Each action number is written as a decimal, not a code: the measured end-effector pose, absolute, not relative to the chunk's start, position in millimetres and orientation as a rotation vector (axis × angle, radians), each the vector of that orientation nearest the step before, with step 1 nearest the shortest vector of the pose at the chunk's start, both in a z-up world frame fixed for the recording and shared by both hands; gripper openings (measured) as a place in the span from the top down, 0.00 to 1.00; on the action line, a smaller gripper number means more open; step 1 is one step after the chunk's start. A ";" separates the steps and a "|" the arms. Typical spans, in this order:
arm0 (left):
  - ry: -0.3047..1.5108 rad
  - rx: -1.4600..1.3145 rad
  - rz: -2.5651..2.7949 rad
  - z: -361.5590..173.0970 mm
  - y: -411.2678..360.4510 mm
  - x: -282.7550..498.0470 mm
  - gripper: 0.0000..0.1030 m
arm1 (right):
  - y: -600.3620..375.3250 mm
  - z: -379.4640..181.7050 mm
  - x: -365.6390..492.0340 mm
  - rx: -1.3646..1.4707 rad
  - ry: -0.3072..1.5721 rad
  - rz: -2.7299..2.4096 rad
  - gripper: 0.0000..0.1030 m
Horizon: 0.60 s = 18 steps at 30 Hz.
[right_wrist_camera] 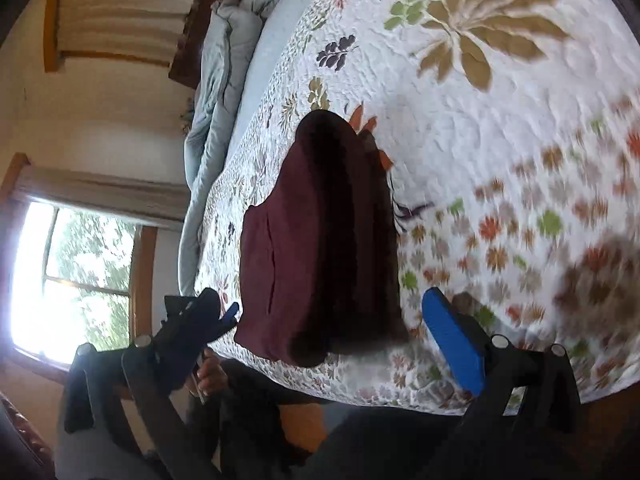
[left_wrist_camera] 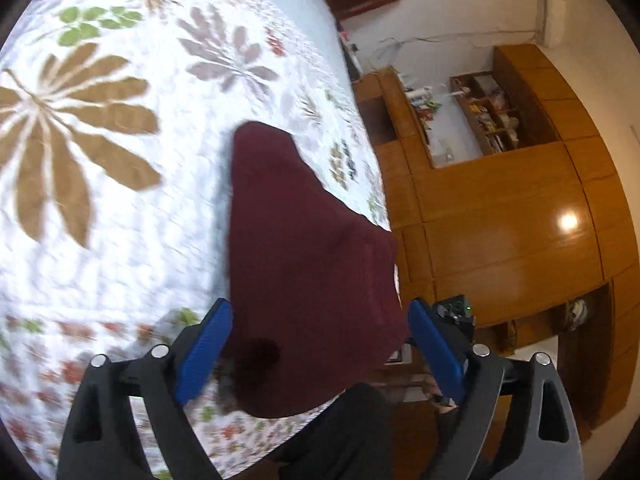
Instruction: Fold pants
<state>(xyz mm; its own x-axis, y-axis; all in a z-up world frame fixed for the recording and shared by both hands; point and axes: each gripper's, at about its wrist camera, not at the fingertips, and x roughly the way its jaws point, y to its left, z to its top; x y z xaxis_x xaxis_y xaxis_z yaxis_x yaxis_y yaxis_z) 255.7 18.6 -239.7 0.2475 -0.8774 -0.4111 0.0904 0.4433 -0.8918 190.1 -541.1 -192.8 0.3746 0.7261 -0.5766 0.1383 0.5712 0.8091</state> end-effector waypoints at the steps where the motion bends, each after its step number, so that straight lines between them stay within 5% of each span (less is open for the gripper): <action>1: 1.140 -0.887 -0.785 -243.1 18.0 256.7 0.12 | -538.7 -195.8 196.2 0.917 1.189 0.463 0.02; 18: 1.330 -0.908 -0.803 -263.0 -13.1 301.4 0.12 | -473.6 -236.2 258.0 0.794 1.433 0.531 0.02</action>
